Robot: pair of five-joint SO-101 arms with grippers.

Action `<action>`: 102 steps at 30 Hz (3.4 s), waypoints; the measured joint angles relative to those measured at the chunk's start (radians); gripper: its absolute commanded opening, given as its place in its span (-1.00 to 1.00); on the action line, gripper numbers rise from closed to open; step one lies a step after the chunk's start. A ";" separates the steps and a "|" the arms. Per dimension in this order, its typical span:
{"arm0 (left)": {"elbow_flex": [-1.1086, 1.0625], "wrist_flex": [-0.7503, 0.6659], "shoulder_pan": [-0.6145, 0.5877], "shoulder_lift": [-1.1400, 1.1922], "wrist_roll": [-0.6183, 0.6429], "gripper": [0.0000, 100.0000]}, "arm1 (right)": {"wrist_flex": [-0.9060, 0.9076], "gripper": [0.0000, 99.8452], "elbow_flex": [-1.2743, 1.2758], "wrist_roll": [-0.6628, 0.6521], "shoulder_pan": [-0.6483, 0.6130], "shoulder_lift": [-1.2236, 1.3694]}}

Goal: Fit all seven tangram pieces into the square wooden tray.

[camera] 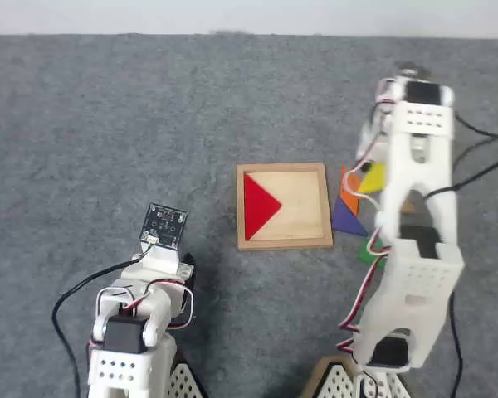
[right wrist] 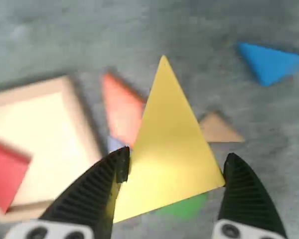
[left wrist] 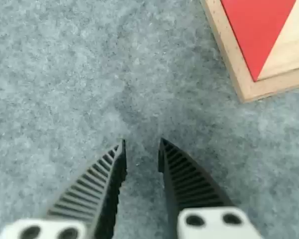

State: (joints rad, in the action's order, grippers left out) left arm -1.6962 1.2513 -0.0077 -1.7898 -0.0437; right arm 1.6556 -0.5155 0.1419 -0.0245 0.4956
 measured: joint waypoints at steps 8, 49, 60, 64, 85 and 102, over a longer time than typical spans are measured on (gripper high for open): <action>0.000 0.000 0.000 0.000 0.000 -0.80 | -0.017 -0.56 0.000 0.175 -0.281 -0.006; 0.000 0.000 0.000 0.000 0.000 -0.80 | -0.265 -0.52 -0.115 0.433 -0.420 0.241; 0.000 0.000 0.000 0.000 0.000 -0.80 | -0.219 -0.98 -0.152 -0.150 -0.420 0.017; 0.000 0.000 0.000 0.000 0.000 -0.80 | -0.361 -0.98 0.040 -0.163 -0.425 -0.008; 0.000 0.000 0.000 0.000 0.000 -0.80 | -0.712 -0.99 0.270 -0.321 -0.376 0.009; 0.000 0.000 0.000 0.000 0.000 -0.80 | -0.466 -0.99 -0.117 -0.331 -0.224 0.322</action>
State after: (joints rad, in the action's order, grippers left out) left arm -1.6962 1.2513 -0.0077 -1.7898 -0.0437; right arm 1.1891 -0.6322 -0.1895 -0.2486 0.8178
